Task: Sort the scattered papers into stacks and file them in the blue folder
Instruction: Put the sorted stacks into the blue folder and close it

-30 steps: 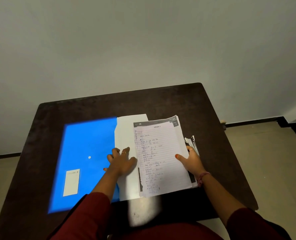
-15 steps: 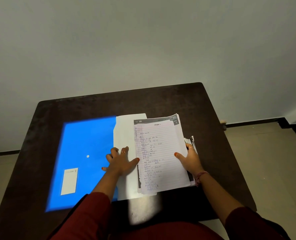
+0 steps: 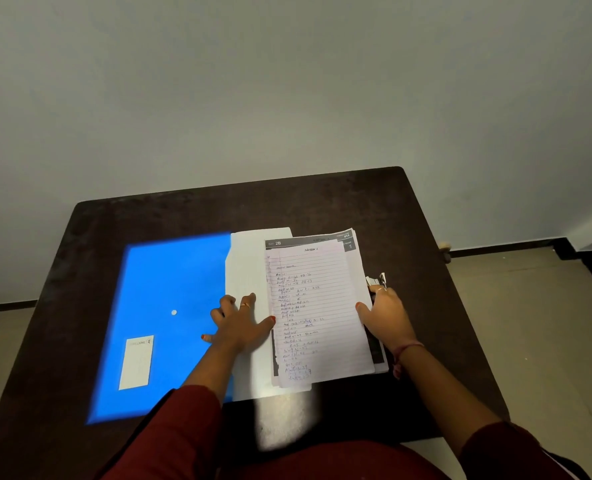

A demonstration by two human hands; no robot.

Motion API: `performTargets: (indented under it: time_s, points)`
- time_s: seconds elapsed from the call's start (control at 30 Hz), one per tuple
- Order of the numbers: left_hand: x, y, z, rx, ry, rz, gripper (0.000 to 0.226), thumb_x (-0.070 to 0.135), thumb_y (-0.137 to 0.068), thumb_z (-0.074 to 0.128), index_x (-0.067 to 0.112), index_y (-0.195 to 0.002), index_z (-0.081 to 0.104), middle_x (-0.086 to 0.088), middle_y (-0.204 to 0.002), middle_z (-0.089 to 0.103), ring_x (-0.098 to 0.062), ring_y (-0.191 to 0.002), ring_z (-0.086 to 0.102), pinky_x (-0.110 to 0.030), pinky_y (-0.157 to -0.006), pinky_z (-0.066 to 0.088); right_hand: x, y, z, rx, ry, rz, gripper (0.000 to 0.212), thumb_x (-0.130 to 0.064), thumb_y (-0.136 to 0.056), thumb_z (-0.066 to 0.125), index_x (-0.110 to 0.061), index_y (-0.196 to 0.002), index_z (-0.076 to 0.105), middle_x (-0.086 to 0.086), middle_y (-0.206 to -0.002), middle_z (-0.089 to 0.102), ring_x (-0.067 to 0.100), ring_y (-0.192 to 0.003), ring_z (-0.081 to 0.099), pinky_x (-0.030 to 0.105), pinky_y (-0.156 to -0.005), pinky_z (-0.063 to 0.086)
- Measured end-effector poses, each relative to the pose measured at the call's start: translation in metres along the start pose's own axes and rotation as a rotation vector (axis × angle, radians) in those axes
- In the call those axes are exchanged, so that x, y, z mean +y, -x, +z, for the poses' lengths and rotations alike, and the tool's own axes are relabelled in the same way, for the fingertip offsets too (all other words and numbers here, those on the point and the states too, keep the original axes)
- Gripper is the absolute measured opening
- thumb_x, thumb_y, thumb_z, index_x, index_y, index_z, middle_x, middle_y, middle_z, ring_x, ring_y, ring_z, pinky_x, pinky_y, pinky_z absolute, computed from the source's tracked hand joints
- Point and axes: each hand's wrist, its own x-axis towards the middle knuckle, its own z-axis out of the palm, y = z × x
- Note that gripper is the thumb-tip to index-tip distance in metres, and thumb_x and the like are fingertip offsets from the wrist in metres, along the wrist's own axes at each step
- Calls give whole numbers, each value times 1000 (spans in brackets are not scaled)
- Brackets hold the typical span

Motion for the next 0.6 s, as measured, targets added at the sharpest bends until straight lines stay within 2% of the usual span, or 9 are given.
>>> performTargets:
  time_s: [0.4, 0.5, 0.6]
  points:
    - [0, 5, 0, 6, 40, 18, 78, 67, -82, 49, 38, -148, 19, -4, -147, 5, -31, -135, 7, -68, -104, 18, 1, 11, 5, 100, -76, -73, 37, -23, -92, 59, -7, -126, 58, 12, -131, 52, 27, -121, 50, 38, -104, 43]
    - [-4, 4, 0, -17, 60, 32, 79, 69, -82, 48, 38, -149, 19, -4, -148, 4, -31, -135, 6, -67, -106, 17, -2, 12, 8, 107, -86, -82, 36, -20, -92, 60, -6, -125, 58, 11, -129, 53, 25, -117, 53, 37, -103, 44]
    - [-5, 4, -3, -3, 150, 30, 70, 63, -87, 48, 38, -148, 25, -3, -149, 9, -30, -137, 8, -65, -109, 12, -5, 14, 12, 86, -106, -80, 39, -22, -90, 62, -6, -125, 57, 11, -127, 54, 24, -110, 56, 36, -99, 47]
